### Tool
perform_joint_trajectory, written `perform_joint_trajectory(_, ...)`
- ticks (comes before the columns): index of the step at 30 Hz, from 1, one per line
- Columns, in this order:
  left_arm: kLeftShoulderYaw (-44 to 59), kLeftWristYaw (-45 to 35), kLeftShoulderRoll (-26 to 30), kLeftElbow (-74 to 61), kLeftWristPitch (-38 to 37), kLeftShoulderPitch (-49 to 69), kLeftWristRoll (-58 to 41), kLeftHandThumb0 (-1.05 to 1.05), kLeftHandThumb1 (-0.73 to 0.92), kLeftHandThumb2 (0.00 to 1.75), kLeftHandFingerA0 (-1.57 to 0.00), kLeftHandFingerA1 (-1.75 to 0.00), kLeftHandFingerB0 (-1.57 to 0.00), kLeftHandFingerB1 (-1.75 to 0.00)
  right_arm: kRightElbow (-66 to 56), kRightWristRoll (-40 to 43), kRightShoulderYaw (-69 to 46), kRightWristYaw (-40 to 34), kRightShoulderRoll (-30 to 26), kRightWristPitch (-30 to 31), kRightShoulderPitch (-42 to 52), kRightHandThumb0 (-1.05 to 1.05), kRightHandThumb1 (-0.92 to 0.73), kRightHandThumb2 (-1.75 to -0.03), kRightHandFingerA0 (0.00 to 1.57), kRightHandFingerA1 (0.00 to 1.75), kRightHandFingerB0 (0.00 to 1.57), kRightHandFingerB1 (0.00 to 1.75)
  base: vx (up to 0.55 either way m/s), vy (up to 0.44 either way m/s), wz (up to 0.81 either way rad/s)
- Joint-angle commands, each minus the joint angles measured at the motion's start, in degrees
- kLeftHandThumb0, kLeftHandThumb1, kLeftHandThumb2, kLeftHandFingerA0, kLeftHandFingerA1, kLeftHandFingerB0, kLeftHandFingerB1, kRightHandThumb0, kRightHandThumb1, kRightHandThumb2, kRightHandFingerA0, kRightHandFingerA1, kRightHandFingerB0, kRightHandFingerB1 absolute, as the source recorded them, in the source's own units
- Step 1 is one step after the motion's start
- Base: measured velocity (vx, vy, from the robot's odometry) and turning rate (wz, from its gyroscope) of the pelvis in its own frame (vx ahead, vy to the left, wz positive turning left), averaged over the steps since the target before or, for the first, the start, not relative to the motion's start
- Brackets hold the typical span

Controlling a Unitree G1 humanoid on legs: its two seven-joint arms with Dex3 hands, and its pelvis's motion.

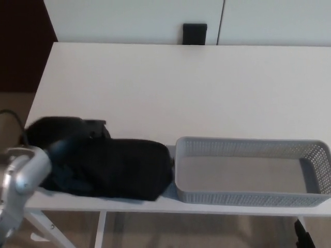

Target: The robot walk towards a table in front and pick up a black pencil case on the left hand side and put the pencil case into a small container on the right hand side

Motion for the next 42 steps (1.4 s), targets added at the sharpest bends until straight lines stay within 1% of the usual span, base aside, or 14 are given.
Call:
perform_joint_trajectory(1,4.48,-0.49,3.92,-0.41,-3.91,0.78,-3.54,-0.25,0.61,0.61,-0.74,-1.50,-0.68,-1.23,-0.81,-0.06,-0.18,0.69,-1.15,1.32,0.38,-0.69,-0.92,-1.02,0.00,0.00,0.00,0.00,0.00,0.000,0.00)
perform_joint_trajectory(12,12.03,-3.12,9.79,-0.09,-5.61,0.22,-7.95,-0.17,0.59,0.55,-0.74,-1.65,-0.59,-1.47,-0.99,0.39,-0.31,1.50,-1.12,1.98,0.03,-0.69,-0.92,-1.02,0.00,0.00,0.00,0.00,0.00,0.000,0.00)
perform_joint_trajectory(13,12.37,-3.43,9.78,-0.81,-5.04,0.00,-8.14,-0.12,0.61,0.50,-0.70,-1.73,-0.51,-1.53,-1.16,0.44,-0.31,1.73,-1.13,2.22,-0.03,-0.70,-0.92,-1.03,0.00,0.00,0.00,0.00,0.00,0.000,0.00)
perform_joint_trajectory(14,12.77,-3.81,9.77,-2.38,-4.11,-0.60,-8.16,-0.12,0.62,0.51,-0.66,-1.75,-0.52,-1.57,-1.31,0.56,-0.33,2.06,-1.03,2.67,-0.27,-0.85,-0.86,-1.20,0.00,0.01,0.00,0.00,0.00,0.000,0.00)
perform_joint_trajectory(19,12.83,-3.93,9.75,-3.18,-3.89,-1.07,-7.82,-0.12,0.62,0.51,-0.66,-1.75,-0.52,-1.57,-1.08,0.64,-0.42,2.16,-0.85,2.96,-0.75,-0.85,-0.86,-1.20,0.00,0.01,0.00,0.00,0.00,0.000,0.00)
perform_joint_trajectory(20,11.69,-5.13,8.30,-8.01,-1.65,-1.60,-6.96,-0.14,0.65,0.52,-0.64,-1.75,-0.48,-1.62,-1.01,0.06,-0.13,1.77,-1.04,2.90,-0.39,-0.83,-0.86,-1.20,0.00,0.01,0.00,0.00,0.00,0.000,0.00)
perform_joint_trajectory(21,10.68,-6.39,7.12,-11.52,0.31,-2.02,-6.41,-0.12,0.65,0.52,-0.64,-1.75,-0.47,-1.64,-1.06,-0.64,0.24,1.37,-1.34,2.91,0.16,-0.68,-0.92,-1.04,0.00,0.00,0.00,0.00,0.00,0.000,0.00)
perform_joint_trajectory(31,3.79,-12.96,0.54,-22.28,9.80,-7.87,-3.53,-0.15,0.67,0.54,-0.61,-1.75,-0.43,-1.61,0.03,-0.58,0.87,1.50,-1.21,2.25,0.42,-0.69,-0.92,-1.02,0.00,0.00,0.00,0.00,0.00,0.000,0.01)
perform_joint_trajectory(32,0.73,-13.27,-2.22,-22.95,10.44,-10.15,-1.92,-0.12,0.66,0.50,-0.64,-1.75,-0.49,-1.47,0.42,-0.74,1.03,1.39,-1.09,2.29,0.17,-0.70,-0.92,-1.02,0.00,0.00,0.00,0.00,0.00,0.000,0.00)
perform_joint_trajectory(34,-4.71,-13.50,-6.85,-23.31,11.42,-13.83,1.45,-0.13,0.69,0.50,-0.61,-1.72,-0.52,-1.44,1.02,-0.95,1.26,1.25,-0.99,2.16,-0.27,-0.70,-0.92,-1.04,0.00,0.00,0.00,0.00,0.00,0.000,0.00)
perform_joint_trajectory(37,-5.76,-13.98,-7.78,-23.48,12.88,-14.47,2.75,-0.13,0.69,0.50,-0.61,-1.72,-0.52,-1.44,1.31,-0.89,1.34,1.16,-1.05,1.97,-0.43,-0.70,-0.92,-1.04,0.00,0.00,0.00,0.00,0.00,0.000,0.03)
perform_joint_trajectory(38,-8.50,-14.22,-10.81,-22.93,14.17,-15.77,4.33,-0.21,0.63,0.56,-0.69,-1.66,-0.60,-1.28,1.53,-1.01,1.54,1.01,-0.96,1.58,-0.08,-0.69,-0.92,-1.02,0.00,0.00,0.00,0.00,0.00,0.000,0.00)
perform_joint_trajectory(40,-13.72,-13.58,-16.44,-21.18,15.54,-18.21,7.03,-0.19,0.64,0.52,-0.66,-1.68,-0.55,-1.41,2.24,-1.20,1.88,0.85,-0.73,0.91,0.40,-0.70,-0.92,-1.03,0.00,0.00,0.00,0.00,0.00,0.000,0.00)
perform_joint_trajectory(42,-16.86,-13.41,-21.29,-18.86,18.35,-19.90,8.85,-0.21,0.60,0.58,-0.70,-1.57,-0.61,-1.34,3.03,-1.16,2.03,0.78,-0.56,0.62,0.30,-0.70,-0.92,-1.04,0.00,0.00,0.00,0.00,0.00,0.000,0.05)
